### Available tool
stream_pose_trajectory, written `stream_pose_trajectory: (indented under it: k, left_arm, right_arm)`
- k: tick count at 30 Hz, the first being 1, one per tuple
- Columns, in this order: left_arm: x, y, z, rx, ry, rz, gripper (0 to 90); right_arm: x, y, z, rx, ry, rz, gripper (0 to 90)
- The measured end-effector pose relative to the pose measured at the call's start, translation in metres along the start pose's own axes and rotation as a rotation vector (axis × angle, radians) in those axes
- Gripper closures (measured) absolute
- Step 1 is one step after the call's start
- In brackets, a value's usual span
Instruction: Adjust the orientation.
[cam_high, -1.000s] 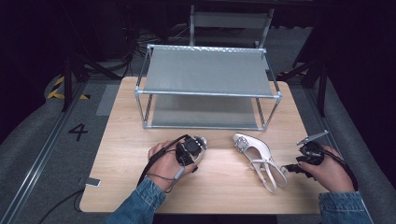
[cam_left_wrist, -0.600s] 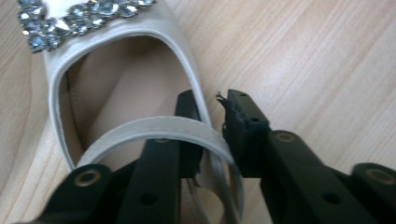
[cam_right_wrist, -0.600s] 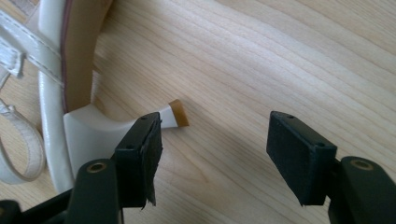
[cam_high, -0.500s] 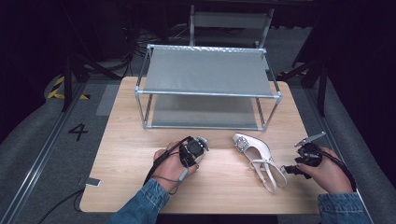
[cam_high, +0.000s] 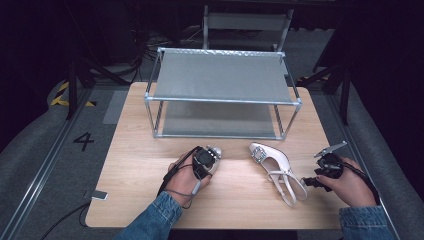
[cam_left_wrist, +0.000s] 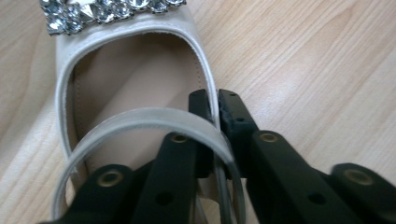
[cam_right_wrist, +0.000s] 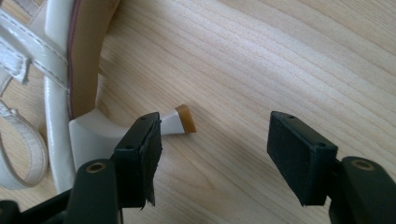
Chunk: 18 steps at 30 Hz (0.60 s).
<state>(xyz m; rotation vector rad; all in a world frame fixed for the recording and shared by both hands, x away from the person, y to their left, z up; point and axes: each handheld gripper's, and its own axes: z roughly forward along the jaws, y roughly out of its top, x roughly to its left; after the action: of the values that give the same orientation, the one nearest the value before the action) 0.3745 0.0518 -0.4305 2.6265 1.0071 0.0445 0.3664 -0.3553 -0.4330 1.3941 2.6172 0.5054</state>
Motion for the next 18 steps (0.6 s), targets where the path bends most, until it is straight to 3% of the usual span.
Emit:
stream_pose_trajectory:
  k: [5,10,12,18]
  left_arm:
    - [-0.002,0.001,-0.002,-0.001,0.026,0.013,87.4]
    - [0.001,0.002,-0.013,-0.024,0.047,0.004,87.7]
    - [0.003,0.004,-0.017,-0.023,0.084,0.005,87.7]
    - [0.010,0.013,-0.027,-0.056,0.096,0.006,87.7]
  right_arm:
    - [0.000,0.000,0.000,0.000,0.000,0.001,36.6]
    - [-0.001,-0.002,0.000,-0.003,-0.004,0.004,36.6]
    - [-0.001,-0.004,-0.002,-0.008,-0.006,0.013,36.6]
    - [0.000,-0.004,-0.008,-0.031,-0.019,0.011,36.7]
